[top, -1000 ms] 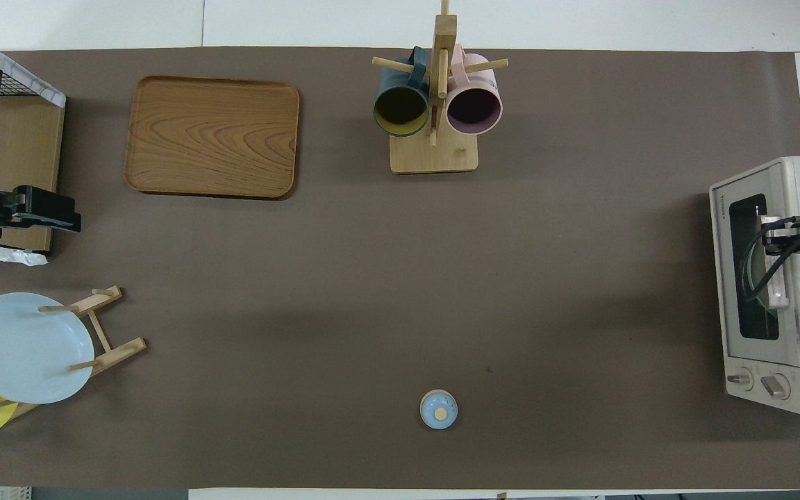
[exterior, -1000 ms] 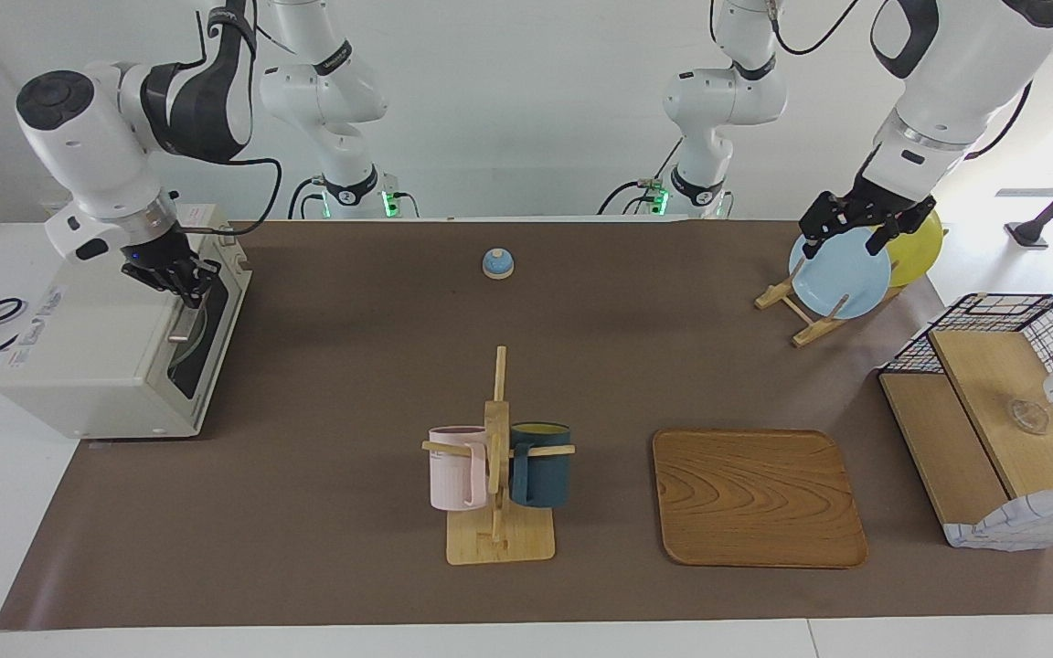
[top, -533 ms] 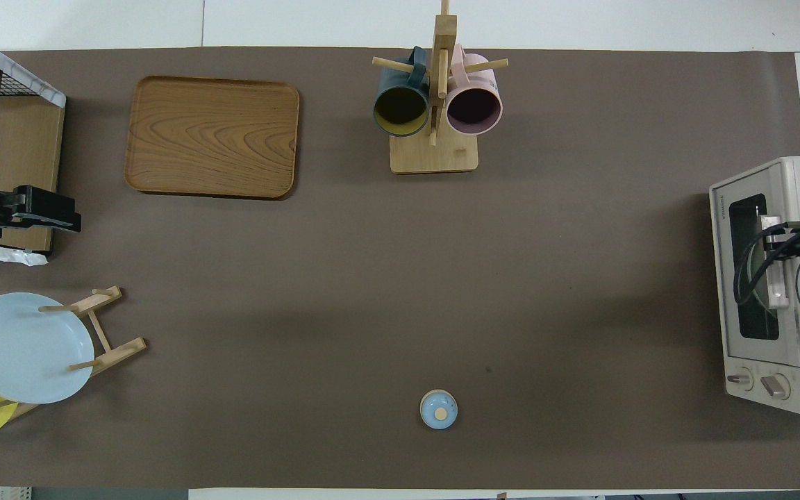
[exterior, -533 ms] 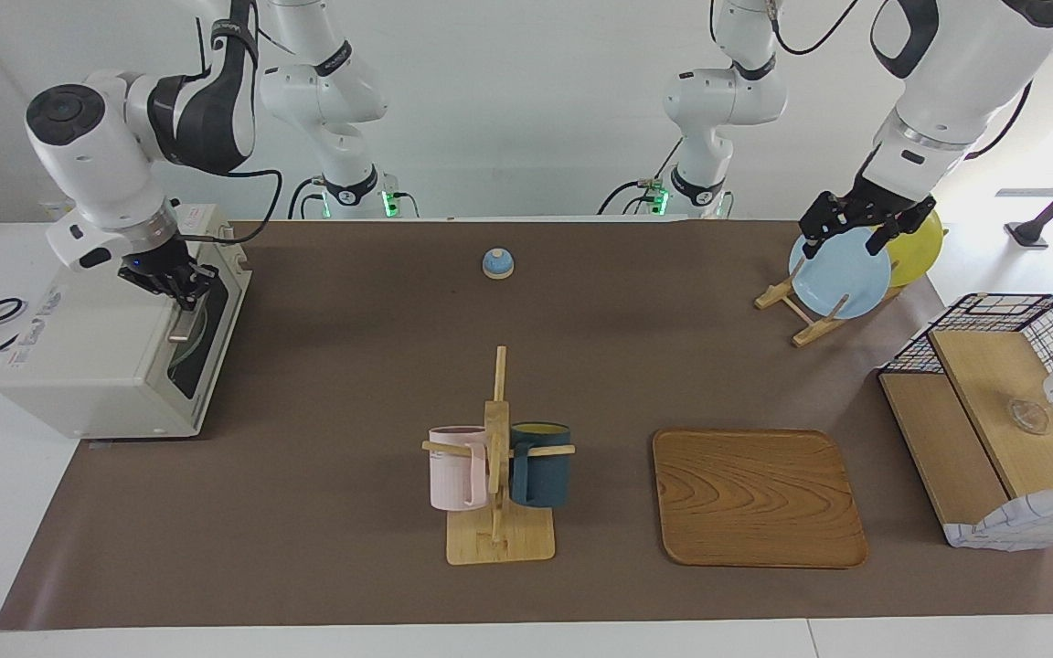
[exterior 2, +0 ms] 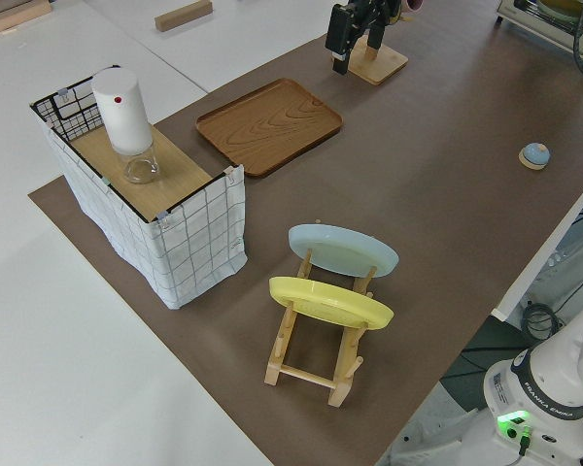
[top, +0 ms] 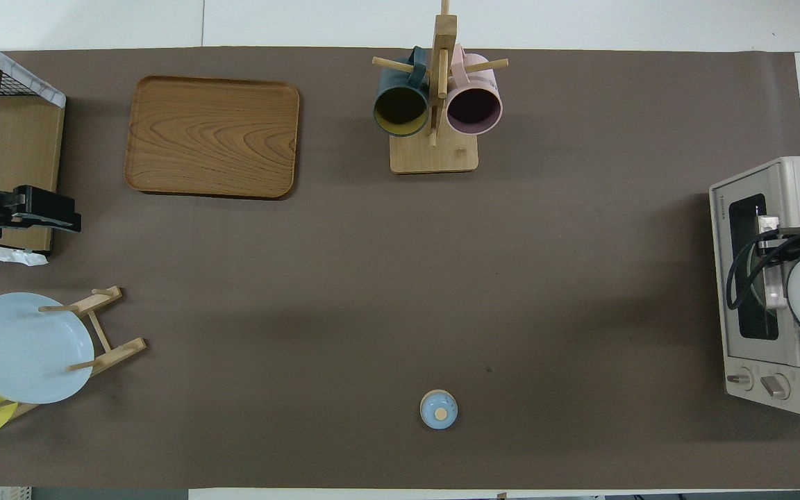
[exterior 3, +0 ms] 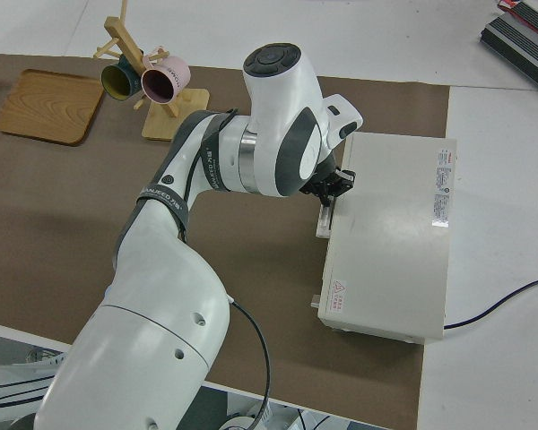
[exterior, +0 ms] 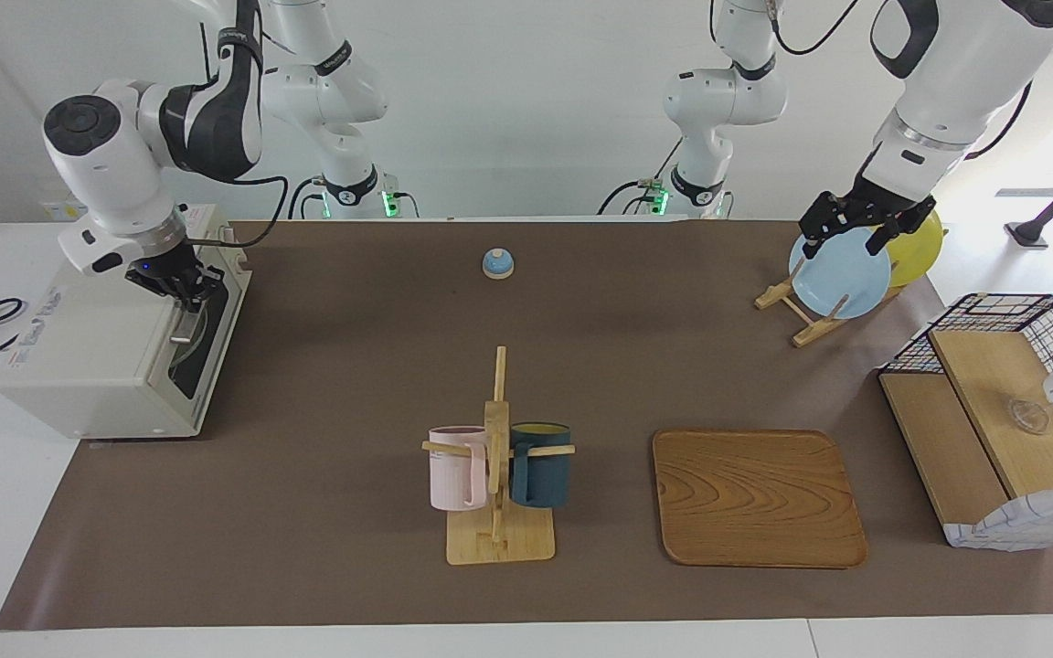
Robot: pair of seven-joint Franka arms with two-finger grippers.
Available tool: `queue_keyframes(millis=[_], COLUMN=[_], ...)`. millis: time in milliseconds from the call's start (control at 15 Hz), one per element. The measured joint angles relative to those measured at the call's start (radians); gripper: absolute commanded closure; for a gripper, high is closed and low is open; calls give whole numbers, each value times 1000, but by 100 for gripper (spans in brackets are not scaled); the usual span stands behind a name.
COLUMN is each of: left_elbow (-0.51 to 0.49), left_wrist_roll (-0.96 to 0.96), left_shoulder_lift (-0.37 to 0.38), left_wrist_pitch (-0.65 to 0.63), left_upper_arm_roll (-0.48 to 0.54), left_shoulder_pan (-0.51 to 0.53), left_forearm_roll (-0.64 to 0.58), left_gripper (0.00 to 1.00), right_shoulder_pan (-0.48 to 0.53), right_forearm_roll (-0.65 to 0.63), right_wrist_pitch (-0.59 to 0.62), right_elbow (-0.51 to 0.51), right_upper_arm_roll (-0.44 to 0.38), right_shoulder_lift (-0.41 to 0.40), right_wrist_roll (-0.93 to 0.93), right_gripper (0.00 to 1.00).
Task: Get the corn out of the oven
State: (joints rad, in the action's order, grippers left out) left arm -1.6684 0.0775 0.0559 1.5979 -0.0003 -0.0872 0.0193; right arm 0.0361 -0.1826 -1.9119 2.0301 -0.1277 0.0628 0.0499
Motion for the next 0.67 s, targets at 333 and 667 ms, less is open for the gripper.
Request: queue_keyframes(millis=[333, 667], left_elbow=[0, 0], left_wrist_roll=[0, 0], left_shoulder_lift=[0, 0], left_wrist_pitch=[0, 0], left_upper_arm_roll=[0, 0], left_shoulder_pan=[0, 0], left_forearm_roll=[0, 0], left_gripper=[0, 0], right_shoulder_pan=[-8, -19], right_forearm_roll=[1, 48], right_wrist_pitch=[-15, -29], right_elbow=[14, 26], right_upper_arm_roll=[3, 6], right_shoulder_lift=[7, 8], right_wrist_roll=[0, 0], right_gripper=[100, 100])
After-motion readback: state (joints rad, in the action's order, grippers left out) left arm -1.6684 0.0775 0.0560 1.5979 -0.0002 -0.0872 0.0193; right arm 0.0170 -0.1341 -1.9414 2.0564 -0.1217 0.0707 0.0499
